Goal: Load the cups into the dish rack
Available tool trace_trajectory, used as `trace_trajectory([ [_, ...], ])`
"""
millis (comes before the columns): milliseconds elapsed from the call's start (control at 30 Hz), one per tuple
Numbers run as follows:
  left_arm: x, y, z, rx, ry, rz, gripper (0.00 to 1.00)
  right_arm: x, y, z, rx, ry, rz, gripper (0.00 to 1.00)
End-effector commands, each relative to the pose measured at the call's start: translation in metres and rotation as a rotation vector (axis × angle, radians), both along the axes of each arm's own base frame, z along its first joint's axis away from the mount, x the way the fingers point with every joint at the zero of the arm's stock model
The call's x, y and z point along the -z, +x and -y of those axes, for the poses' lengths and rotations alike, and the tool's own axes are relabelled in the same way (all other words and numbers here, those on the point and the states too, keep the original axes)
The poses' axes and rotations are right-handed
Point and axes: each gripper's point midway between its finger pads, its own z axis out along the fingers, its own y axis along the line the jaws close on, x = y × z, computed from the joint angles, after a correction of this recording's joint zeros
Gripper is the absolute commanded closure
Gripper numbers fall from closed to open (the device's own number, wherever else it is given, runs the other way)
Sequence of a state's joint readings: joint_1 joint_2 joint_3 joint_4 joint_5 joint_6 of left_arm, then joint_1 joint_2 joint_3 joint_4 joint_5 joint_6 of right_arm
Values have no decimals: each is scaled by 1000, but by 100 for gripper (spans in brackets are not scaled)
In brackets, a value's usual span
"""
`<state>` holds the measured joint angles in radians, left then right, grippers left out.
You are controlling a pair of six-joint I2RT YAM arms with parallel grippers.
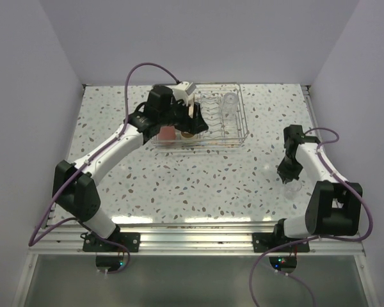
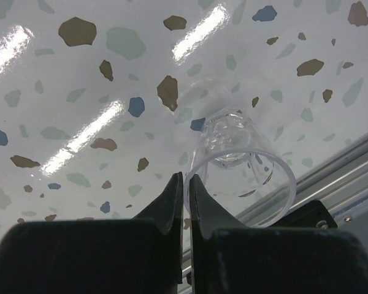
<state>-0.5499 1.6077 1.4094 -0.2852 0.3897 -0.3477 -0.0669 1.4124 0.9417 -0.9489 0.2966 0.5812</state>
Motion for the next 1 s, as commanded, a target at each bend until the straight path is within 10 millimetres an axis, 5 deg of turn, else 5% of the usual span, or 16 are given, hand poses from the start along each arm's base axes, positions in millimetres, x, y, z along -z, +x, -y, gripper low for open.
trace_trajectory([
  [0, -26, 1, -6, -5, -29, 76, 23, 3, 4, 3, 1, -11, 7, 100],
  [133, -28, 3, -9, -13, -29, 83, 22, -12, 15, 1, -14, 3, 56, 100],
  [333, -32, 12, -14, -32, -37, 84, 22, -72, 58, -8, -35, 49, 230, 100],
  [533, -48, 23, -17, -37, -88, 100, 22, -134, 101, -40, -105, 132, 420, 100],
  [800, -79, 38, -40, -16, -338, 59, 20, -241, 159, -135, -263, 481, 843, 100],
  [900, -94, 35, -37, 41, -423, 61, 18, -286, 168, -166, -299, 692, 1019, 100],
  [967, -104, 26, -32, 101, -504, 51, 18, -298, 168, -183, -292, 827, 1044, 100],
])
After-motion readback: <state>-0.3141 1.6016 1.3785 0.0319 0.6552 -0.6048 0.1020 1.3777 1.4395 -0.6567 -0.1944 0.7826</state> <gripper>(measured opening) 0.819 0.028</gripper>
